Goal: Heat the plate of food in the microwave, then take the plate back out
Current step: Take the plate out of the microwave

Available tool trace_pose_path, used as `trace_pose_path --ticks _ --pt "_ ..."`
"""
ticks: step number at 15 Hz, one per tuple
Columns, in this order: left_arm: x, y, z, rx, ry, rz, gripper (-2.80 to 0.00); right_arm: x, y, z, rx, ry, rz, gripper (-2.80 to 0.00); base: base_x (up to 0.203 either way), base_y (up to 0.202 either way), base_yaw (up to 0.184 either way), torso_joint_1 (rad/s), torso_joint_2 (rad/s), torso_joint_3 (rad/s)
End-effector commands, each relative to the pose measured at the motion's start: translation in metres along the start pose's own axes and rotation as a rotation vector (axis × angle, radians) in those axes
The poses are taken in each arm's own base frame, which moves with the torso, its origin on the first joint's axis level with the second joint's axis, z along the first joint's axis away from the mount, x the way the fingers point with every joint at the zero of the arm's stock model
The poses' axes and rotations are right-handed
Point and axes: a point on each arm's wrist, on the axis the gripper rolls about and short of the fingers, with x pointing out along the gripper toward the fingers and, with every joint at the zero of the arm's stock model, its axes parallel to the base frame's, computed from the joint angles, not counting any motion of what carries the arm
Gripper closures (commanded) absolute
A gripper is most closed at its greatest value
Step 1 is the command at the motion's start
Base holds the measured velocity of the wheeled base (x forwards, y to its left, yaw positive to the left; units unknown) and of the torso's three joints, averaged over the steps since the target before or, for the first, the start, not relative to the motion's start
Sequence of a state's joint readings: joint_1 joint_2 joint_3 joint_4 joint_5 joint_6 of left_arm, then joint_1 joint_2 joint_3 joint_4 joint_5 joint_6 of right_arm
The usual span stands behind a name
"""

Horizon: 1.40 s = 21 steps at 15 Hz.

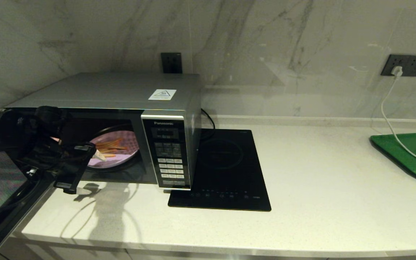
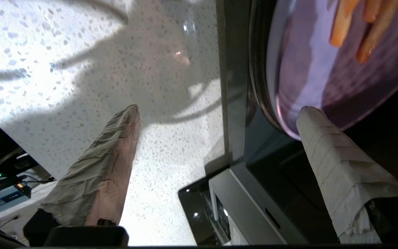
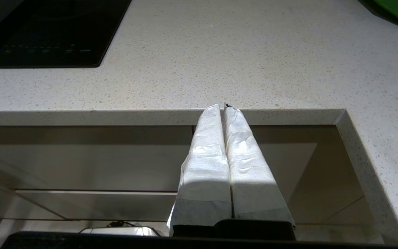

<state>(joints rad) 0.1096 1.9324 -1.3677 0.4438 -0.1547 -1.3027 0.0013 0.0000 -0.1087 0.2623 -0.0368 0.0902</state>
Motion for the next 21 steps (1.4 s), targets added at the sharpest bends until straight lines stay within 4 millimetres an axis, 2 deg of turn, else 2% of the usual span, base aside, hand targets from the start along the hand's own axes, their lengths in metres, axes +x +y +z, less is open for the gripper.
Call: trace_pose_path --ticks 1,4,11,12,21 --pt "0.014 0.0 0.002 -0.01 0.005 0.032 -2.8 0.0 0.0 0.0 0.0 0.001 0.0 0.0 0.0 0.0 0.0 0.0 0.0 0.0" --pt "0.026 -0.001 0.004 -0.014 0.006 0.05 -2.8 0.0 0.0 0.0 0.0 0.001 0.0 0.0 0.0 0.0 0.0 0.0 0.0 0.0" --pt "0.025 -0.003 0.005 -0.012 0.003 0.043 -2.8 0.0 0.0 0.0 0.0 0.001 0.0 0.0 0.0 0.0 0.0 0.0 0.0 0.0" --pt "0.025 -0.004 0.005 -0.01 0.003 0.041 0.0 0.0 0.0 0.0 0.0 0.001 0.0 0.0 0.0 0.0 0.0 0.0 0.0 0.0" --pt "0.03 -0.003 0.004 -0.007 0.007 0.053 0.0 0.0 0.0 0.0 0.0 0.001 0.0 0.0 0.0 0.0 0.0 0.0 0.0 0.0"
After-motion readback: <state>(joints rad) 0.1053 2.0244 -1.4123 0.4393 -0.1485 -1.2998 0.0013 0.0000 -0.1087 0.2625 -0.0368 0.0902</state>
